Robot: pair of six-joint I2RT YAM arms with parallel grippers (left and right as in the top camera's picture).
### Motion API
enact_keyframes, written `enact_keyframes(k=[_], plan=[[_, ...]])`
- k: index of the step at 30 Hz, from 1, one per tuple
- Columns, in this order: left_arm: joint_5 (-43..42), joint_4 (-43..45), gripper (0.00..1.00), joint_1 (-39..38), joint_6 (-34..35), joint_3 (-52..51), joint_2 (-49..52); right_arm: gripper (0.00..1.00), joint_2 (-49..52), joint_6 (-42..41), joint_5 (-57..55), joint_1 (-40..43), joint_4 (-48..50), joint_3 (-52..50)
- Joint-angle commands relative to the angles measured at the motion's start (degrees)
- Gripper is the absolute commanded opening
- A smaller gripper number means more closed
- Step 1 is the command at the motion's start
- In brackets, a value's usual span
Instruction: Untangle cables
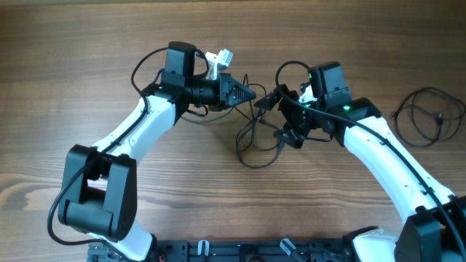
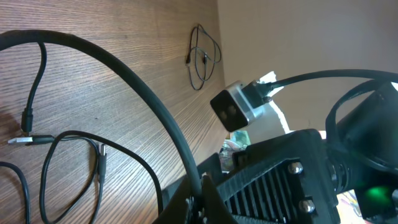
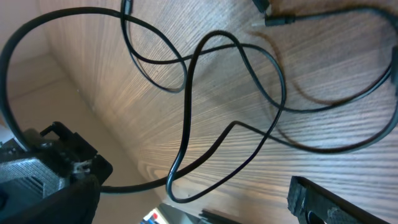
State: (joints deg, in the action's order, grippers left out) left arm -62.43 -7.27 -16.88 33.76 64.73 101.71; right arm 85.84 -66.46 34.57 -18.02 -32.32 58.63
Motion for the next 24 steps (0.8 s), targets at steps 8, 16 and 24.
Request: enact_keyframes(k=[8, 16, 24], plan=[[-1.1, -0.2, 0.04, -0.3, -0.3, 0.1, -0.2, 0.89, -0.5, -10.2, -11.1, -2.4, 3.3, -3.5], [-0.3, -0.3, 0.04, -0.3, -0.3, 0.1, -0.2, 0.61, 0.7, -11.9, -12.2, -2.4, 10.3, -5.0], [-0.1, -0.3, 0.04, -0.3, -0.3, 0.1, -0.2, 0.57, 1.1, -16.1, -13.1, -4.7, 12.2, -5.0]])
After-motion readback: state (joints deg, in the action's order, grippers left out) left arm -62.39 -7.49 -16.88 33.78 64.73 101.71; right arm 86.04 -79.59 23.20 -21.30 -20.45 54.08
